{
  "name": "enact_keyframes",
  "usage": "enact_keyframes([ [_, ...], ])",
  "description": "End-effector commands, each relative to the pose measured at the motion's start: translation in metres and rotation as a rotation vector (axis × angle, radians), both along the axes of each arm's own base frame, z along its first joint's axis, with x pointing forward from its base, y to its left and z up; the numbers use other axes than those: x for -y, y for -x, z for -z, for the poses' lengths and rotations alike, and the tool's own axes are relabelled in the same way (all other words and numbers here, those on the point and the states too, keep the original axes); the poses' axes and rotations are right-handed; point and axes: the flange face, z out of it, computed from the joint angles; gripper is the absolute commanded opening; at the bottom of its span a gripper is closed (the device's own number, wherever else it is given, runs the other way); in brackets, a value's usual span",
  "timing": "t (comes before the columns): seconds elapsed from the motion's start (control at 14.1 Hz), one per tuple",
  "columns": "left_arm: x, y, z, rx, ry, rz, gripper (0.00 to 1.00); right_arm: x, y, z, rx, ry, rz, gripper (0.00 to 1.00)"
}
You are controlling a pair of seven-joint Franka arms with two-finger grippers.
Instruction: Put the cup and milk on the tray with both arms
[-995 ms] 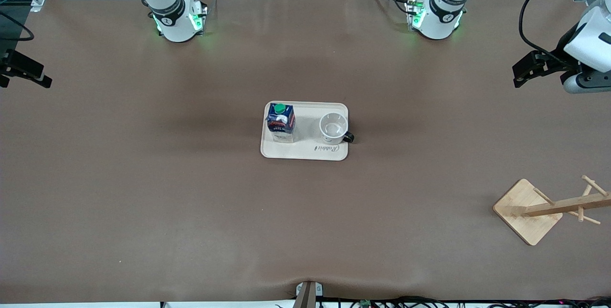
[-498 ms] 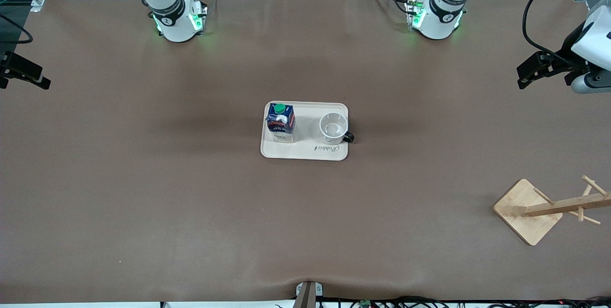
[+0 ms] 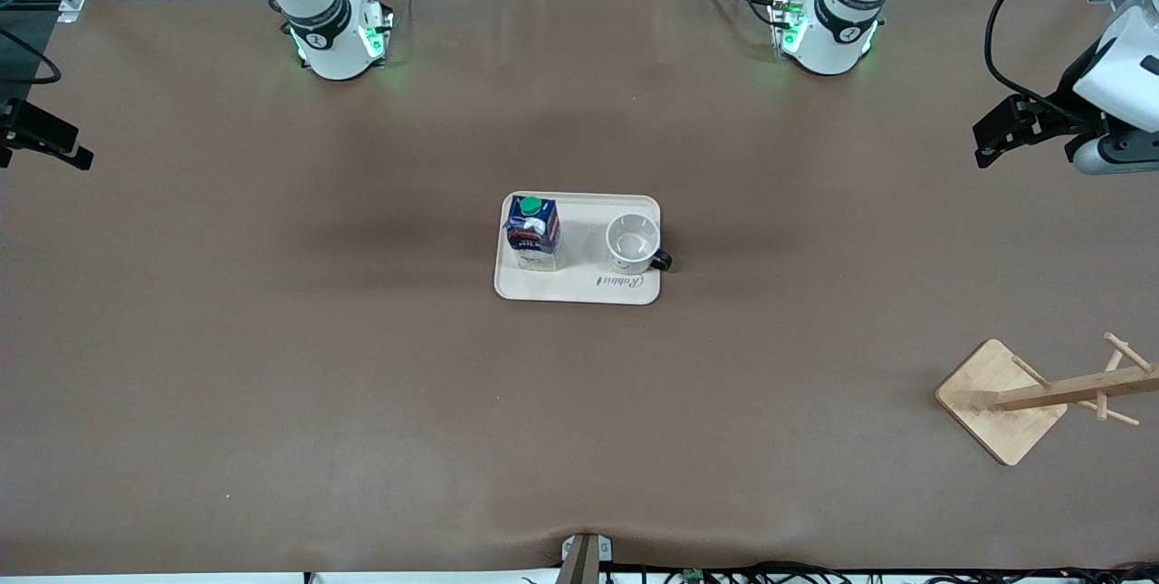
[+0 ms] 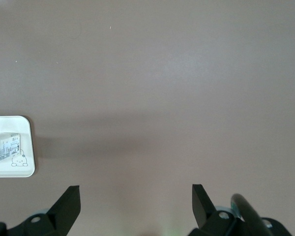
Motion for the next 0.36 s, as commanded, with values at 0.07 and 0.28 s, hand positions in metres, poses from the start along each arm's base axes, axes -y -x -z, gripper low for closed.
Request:
enact_keyframes([
  [0.07, -0.0025, -0.002, -0.0042, 0.001, 0.019, -0.001, 1.0, 0.0045, -0.0019, -0.0022, -0.004, 0.007, 0.003, 1.0],
  [0.28, -0.0015, -0.0019, -0.0035, 0.0, 0.02, -0.001, 1.0, 0.001, -0.0027, -0.0005, -0.008, 0.005, -0.002, 1.0],
])
